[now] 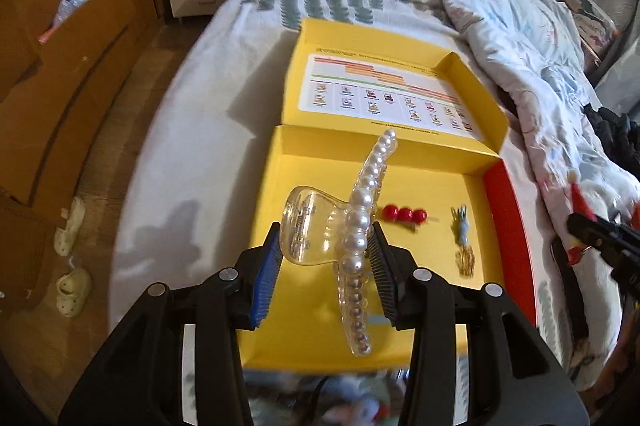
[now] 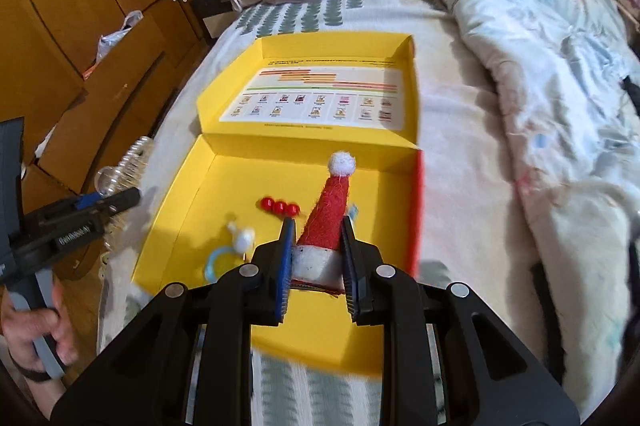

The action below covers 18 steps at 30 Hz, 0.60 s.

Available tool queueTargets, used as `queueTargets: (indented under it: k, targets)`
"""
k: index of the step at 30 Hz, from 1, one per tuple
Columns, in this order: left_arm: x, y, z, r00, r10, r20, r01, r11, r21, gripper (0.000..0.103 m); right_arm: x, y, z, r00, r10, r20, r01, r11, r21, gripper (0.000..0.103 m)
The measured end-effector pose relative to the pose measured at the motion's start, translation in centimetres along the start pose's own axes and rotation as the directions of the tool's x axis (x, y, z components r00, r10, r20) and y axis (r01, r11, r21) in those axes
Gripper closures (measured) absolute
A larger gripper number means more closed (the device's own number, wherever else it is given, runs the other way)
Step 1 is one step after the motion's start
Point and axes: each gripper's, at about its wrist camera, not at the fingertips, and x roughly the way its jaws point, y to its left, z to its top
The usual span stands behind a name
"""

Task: Organize jewelry
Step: 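Carry both clips out of the box and release them onto the bedspread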

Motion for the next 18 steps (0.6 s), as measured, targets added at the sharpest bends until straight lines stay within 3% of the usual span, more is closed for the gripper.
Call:
queueTargets:
  k: [7,12,18]
  targets:
    - [-4.1,1.9,-6.2,1.000,0.009,-0.011,-0.009,1.000,0.011,0.060,-4.8,-1.4,-6.8,1.000,0.017,-0.005,-0.017,0.999,0.049,0.080]
    - [-4.6,2.4,-13.5,0.998,-0.006,-0.067,0.009,0.999,0.044,0.060,-4.0,-1.7,-13.9,0.997,0.024,-0.078,-0.018,0.997,0.071,0.080]
    - [-3.3,0.6,-20.7,0.982,-0.082,-0.169,0.099,0.991,0.095,0.060,-2.5,-1.5,-19.6,0.987,0.016,-0.159,-0.004,0.997,0.075,0.080]
